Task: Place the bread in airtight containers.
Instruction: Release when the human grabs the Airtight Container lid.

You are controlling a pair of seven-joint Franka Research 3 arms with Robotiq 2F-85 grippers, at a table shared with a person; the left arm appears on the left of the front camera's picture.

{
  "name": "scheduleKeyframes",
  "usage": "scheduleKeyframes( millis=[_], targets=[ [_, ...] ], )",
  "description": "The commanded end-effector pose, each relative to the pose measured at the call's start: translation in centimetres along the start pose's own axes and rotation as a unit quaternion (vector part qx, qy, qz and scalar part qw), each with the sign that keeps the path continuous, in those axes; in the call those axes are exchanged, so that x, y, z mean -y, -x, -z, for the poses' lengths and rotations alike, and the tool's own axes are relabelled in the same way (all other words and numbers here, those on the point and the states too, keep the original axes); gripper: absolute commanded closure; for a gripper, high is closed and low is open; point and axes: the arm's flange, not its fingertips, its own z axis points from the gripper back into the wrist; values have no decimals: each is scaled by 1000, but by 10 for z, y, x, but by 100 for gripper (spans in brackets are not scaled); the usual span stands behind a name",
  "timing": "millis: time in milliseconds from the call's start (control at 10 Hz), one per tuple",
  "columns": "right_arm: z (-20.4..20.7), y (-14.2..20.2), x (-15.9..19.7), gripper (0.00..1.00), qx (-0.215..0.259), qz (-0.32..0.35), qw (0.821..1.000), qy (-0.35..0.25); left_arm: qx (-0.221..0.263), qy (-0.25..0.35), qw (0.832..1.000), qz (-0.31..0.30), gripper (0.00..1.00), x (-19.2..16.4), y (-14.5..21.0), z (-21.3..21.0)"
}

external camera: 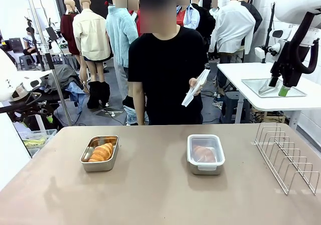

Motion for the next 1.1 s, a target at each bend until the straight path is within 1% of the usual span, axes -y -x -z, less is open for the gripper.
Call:
scheduleKeyframes(
  millis=[0,1000],
  targets=[
    [0,-2,0,0,-9,8,1000,-6,3,-5,1000,2,0,-1,0,-2],
    [0,-2,0,0,-9,8,1000,-6,3,-5,1000,2,0,-1,0,-2]
  ],
)
